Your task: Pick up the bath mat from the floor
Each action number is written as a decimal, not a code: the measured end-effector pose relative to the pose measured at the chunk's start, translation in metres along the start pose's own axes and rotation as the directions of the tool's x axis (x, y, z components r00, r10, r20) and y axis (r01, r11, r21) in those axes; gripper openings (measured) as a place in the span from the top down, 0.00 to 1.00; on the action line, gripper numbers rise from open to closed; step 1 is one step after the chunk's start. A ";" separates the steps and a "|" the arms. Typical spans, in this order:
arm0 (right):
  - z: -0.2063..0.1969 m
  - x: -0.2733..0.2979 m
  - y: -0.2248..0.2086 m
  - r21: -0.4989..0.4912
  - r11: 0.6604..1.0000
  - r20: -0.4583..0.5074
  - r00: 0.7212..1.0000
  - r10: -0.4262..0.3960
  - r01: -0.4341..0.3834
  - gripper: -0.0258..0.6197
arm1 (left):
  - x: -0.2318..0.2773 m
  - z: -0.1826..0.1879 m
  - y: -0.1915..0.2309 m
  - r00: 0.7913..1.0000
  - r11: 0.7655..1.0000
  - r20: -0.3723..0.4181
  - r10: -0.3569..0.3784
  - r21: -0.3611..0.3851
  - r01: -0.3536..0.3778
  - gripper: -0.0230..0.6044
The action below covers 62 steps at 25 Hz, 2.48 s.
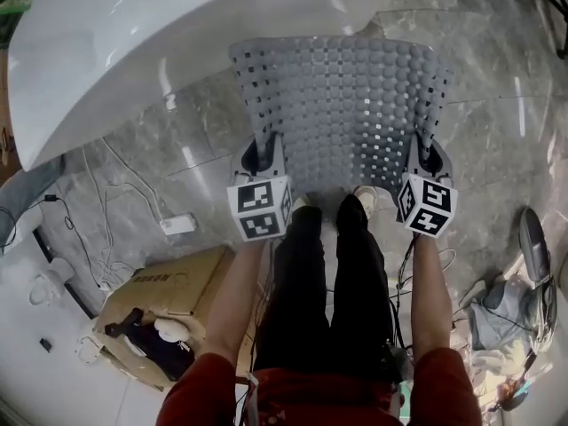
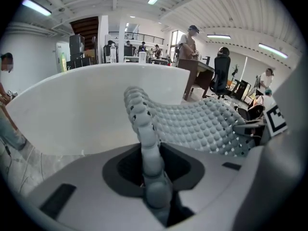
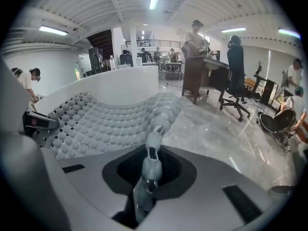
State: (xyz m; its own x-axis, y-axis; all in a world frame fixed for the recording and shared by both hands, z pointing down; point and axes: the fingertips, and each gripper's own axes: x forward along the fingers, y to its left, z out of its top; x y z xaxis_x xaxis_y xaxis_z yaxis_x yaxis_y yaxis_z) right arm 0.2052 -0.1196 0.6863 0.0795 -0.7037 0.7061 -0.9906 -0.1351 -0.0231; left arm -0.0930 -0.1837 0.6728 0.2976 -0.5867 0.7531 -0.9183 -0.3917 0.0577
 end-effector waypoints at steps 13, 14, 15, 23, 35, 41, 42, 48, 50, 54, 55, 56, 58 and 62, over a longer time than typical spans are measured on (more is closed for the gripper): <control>0.114 -0.150 -0.016 0.028 0.997 0.030 0.997 -0.071 0.070 0.88 | -0.137 0.114 -0.047 0.998 0.998 0.022 -0.058 0.018 0.057 0.81; 0.119 -0.163 -0.016 0.033 0.997 0.028 0.997 -0.075 0.074 0.88 | -0.148 0.121 -0.051 0.998 0.998 0.022 -0.064 0.023 0.063 0.81; 0.124 -0.175 -0.016 0.039 0.996 0.026 0.997 -0.078 0.077 0.88 | -0.160 0.127 -0.055 0.997 0.997 0.022 -0.069 0.027 0.069 0.81; 0.159 -0.264 -0.013 0.038 0.996 0.056 0.994 -0.089 0.087 0.88 | -0.239 0.162 -0.076 0.995 0.995 0.046 -0.093 0.030 0.092 0.81; 0.193 -0.328 -0.012 0.050 0.993 0.134 0.985 -0.112 0.106 0.88 | -0.298 0.191 -0.085 0.987 0.992 0.109 -0.121 0.032 0.118 0.82; 0.230 -0.345 -0.019 0.054 0.990 0.211 0.967 -0.141 0.132 0.88 | -0.311 0.226 -0.090 0.975 0.989 0.172 -0.142 0.056 0.134 0.82; 0.238 -0.349 -0.021 0.051 0.989 0.231 0.962 -0.144 0.136 0.88 | -0.314 0.232 -0.092 0.972 0.989 0.187 -0.144 0.059 0.135 0.82; 0.275 -0.371 -0.029 0.075 0.987 0.328 0.931 -0.160 0.143 0.88 | -0.338 0.275 -0.100 0.951 0.986 0.272 -0.147 0.121 0.118 0.82; 0.292 -0.381 -0.024 0.077 0.987 0.365 0.917 -0.161 0.143 0.88 | -0.348 0.290 -0.092 0.940 0.987 0.310 -0.143 0.120 0.111 0.82; 0.331 -0.401 -0.019 0.063 0.987 0.449 0.879 -0.163 0.151 0.88 | -0.368 0.324 -0.088 0.910 0.988 0.391 -0.139 0.112 0.103 0.82; 0.341 -0.406 -0.020 0.060 0.986 0.470 0.867 -0.165 0.155 0.88 | -0.373 0.333 -0.088 0.901 0.989 0.412 -0.138 0.113 0.100 0.82; 0.351 -0.411 -0.020 0.057 0.986 0.491 0.855 -0.167 0.159 0.88 | -0.378 0.341 -0.088 0.891 0.989 0.433 -0.137 0.114 0.096 0.82; 0.369 -0.423 -0.022 0.054 0.984 0.531 0.829 -0.174 0.172 0.88 | -0.391 0.358 -0.089 0.872 0.989 0.470 -0.136 0.117 0.091 0.82; 0.399 -0.447 -0.024 0.067 0.979 0.597 0.779 -0.193 0.191 0.88 | -0.417 0.391 -0.088 0.827 0.986 0.541 -0.153 0.145 0.087 0.82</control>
State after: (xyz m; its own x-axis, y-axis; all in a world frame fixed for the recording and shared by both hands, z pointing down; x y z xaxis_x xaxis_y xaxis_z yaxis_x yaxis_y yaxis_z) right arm 0.2382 -0.0799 0.0884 0.3195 -0.9383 0.1321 -0.9474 -0.3134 0.0654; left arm -0.0341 -0.1815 0.0972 0.5278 -0.8087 0.2597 -0.8411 -0.5401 0.0274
